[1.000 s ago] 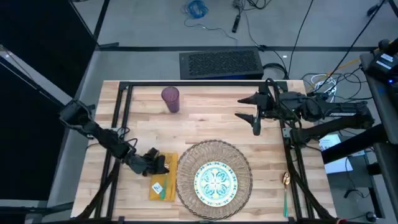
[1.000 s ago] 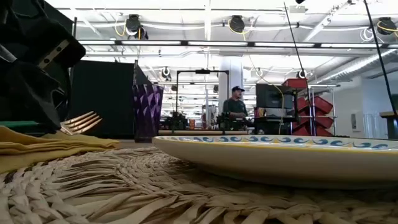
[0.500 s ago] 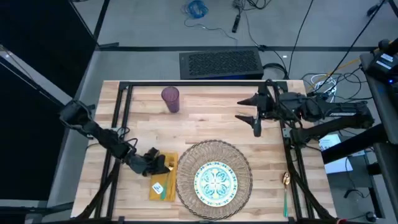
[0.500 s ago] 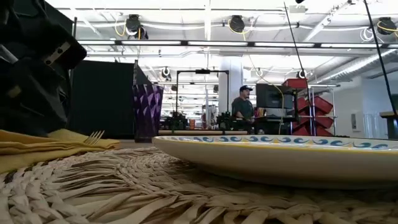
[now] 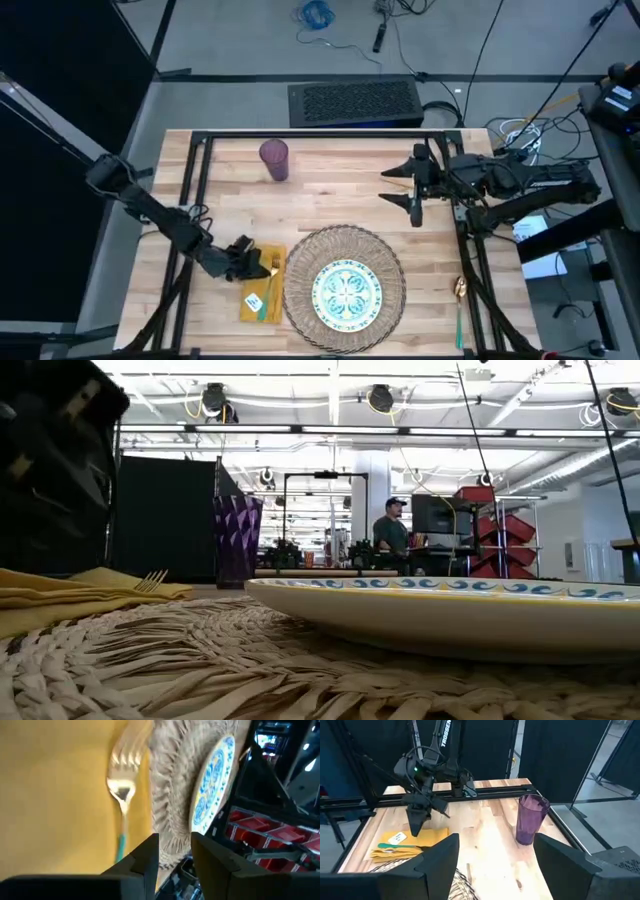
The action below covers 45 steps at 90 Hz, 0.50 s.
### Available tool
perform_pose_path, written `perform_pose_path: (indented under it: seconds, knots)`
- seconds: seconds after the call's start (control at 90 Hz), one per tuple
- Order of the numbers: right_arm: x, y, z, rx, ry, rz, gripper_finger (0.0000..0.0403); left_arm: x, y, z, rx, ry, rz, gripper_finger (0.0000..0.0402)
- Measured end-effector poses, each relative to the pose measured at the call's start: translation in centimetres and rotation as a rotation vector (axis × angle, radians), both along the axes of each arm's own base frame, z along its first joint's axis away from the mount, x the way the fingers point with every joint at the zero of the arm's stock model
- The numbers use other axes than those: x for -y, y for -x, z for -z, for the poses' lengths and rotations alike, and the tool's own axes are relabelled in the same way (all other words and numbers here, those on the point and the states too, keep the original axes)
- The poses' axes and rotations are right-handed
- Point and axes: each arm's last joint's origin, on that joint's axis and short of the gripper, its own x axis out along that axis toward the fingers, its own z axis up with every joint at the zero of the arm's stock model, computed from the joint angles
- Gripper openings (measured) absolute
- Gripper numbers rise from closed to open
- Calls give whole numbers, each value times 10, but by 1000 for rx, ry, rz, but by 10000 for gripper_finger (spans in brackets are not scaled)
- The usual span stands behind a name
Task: Set table place
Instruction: Put the green fork on the yellow table napkin
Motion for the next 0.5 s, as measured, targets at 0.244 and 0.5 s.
perform_pose_path:
  seconds: [0.244,0.5]
  knots:
    - [-4,0,-1,15,-6,-17,242,11,-5,-6,-177,-74,35,97]
    - [-5,0,-2,19,4,-25,242,24,-21,-7,-255,-143,76,97]
